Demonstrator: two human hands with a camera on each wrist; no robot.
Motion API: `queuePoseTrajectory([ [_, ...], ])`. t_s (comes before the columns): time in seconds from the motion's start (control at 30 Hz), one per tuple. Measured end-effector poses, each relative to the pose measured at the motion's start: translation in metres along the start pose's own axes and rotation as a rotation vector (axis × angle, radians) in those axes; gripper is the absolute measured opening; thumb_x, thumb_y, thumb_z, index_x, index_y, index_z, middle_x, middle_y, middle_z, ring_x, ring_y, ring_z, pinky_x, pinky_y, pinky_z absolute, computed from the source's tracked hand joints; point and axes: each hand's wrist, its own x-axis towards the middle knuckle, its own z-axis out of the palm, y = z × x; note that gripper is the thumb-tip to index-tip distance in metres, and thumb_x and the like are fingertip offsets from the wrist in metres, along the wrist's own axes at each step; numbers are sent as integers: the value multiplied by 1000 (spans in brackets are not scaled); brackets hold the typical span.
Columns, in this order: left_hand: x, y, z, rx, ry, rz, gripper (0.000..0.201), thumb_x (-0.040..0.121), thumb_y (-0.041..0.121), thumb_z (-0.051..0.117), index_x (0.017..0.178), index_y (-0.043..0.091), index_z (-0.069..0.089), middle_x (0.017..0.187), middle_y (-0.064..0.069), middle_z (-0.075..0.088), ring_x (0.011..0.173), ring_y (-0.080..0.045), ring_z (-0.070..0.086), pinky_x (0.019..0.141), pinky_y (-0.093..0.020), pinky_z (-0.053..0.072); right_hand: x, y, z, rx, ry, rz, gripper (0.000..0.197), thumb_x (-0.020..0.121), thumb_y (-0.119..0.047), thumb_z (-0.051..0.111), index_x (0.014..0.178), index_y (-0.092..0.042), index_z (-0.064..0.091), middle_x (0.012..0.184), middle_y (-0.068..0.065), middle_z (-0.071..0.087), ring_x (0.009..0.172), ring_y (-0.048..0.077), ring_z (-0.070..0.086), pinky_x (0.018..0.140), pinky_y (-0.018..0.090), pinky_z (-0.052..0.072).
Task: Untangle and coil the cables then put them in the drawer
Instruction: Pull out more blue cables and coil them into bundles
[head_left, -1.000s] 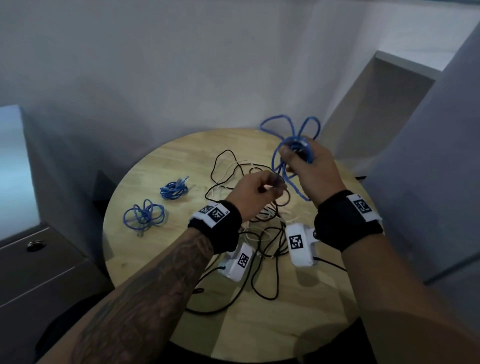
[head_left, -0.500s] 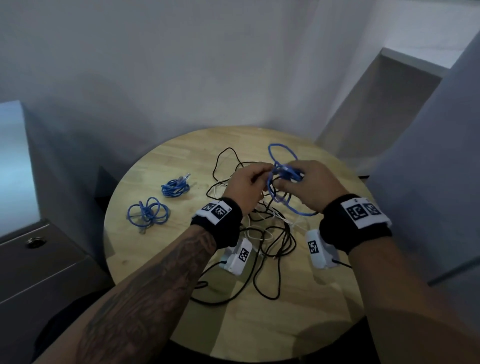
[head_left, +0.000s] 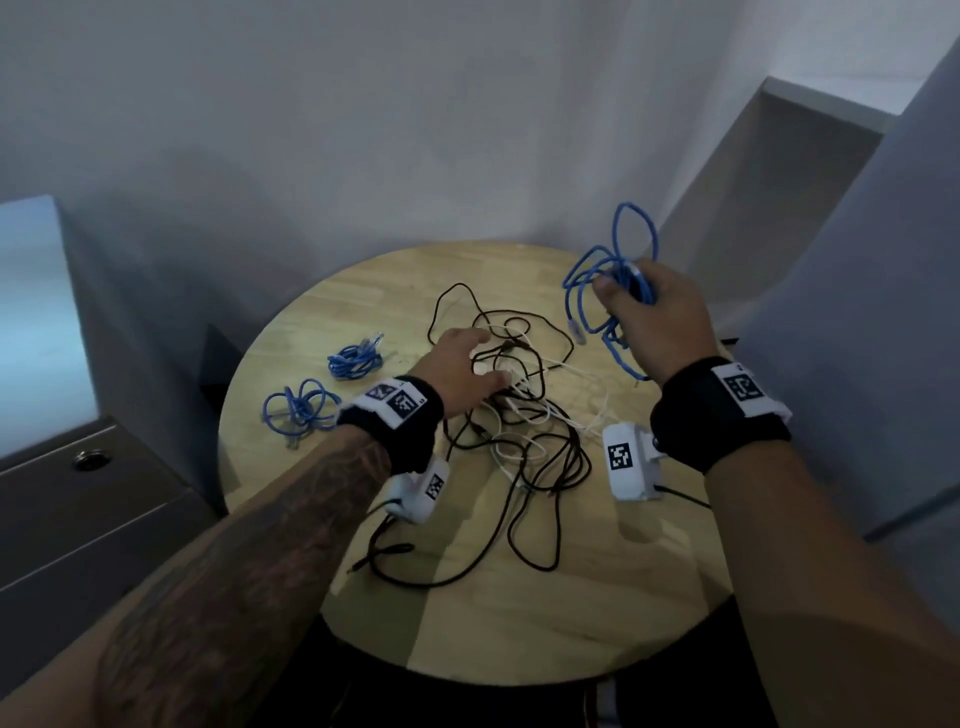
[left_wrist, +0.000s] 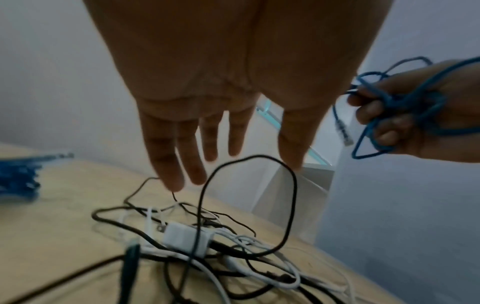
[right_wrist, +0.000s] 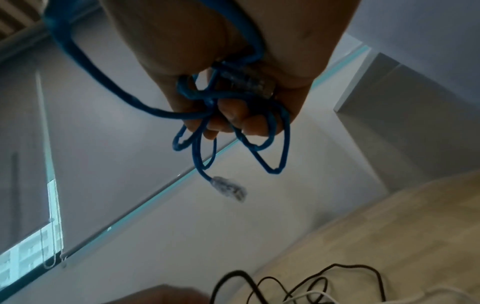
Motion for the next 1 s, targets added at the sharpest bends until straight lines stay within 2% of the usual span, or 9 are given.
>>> queuePoseTrajectory([
  [0.1,-23,-12,-7,308,-230,-71,86,80,52,72,148,22,30,150,-4,37,129,-27,47,102,-38,44,-5,0,2,-18,18,-34,24,95,-31,62,97,-7,66,91,25,61,71,20,48,67,43,50],
  [0.17,-39,-27,-4,572,-373,-159,102,75,57,74,151,18,19,150,-9,35,129,-30,47,100,-41,46,-15,9,6,7,27,-14,23,96,-30,62,96,-7,66,90,23,62,71,20,49,66,41,49],
  [0.3,-59,-48,6,694,-487,-291,95,84,47,70,151,5,17,148,-15,41,127,-31,49,93,-36,48,-40,40,23,-102,-115,26,14,96,-30,62,90,-18,66,75,-2,58,64,13,52,65,33,44],
  [0.43,-55,-34,17,121,-445,-468,63,85,30,73,132,3,42,115,-19,63,93,-36,70,75,-48,60,-34,46,30,-108,-143,18,12,94,-28,63,89,-18,67,70,-6,55,63,14,50,66,32,46],
  [0.53,-45,-14,27,-272,-418,-459,46,85,30,74,113,4,49,115,-15,61,90,-33,71,73,-45,60,-31,49,32,-78,-134,11,12,95,-26,63,85,-19,63,67,-8,51,60,10,47,64,27,44],
  [0.63,-23,-3,40,-445,-384,-444,46,81,33,78,111,3,60,113,-15,67,89,-29,73,72,-41,61,-29,56,35,-147,-177,24,10,95,-28,62,88,-22,64,71,-12,52,61,4,48,63,24,41],
  [0.77,11,4,50,-627,-279,-480,47,78,24,81,113,-3,62,107,-24,70,90,-34,72,78,-49,59,-23,62,30,-208,-202,34,12,95,-28,62,93,-18,68,83,-2,62,73,15,57,72,31,46],
  [0.9,36,14,55,-768,-235,-444,42,88,12,69,123,1,50,126,-20,62,90,-31,71,75,-43,59,-12,63,27,-176,-192,43,18,95,-30,62,96,-14,69,89,5,66,80,21,61,75,33,49],
  [1.0,42,14,49,-772,-278,-412,38,94,4,58,130,5,47,124,-17,62,88,-30,67,82,-45,57,-6,63,28,-144,-208,71,18,96,-30,61,97,-14,70,89,7,67,74,21,59,70,32,49],
])
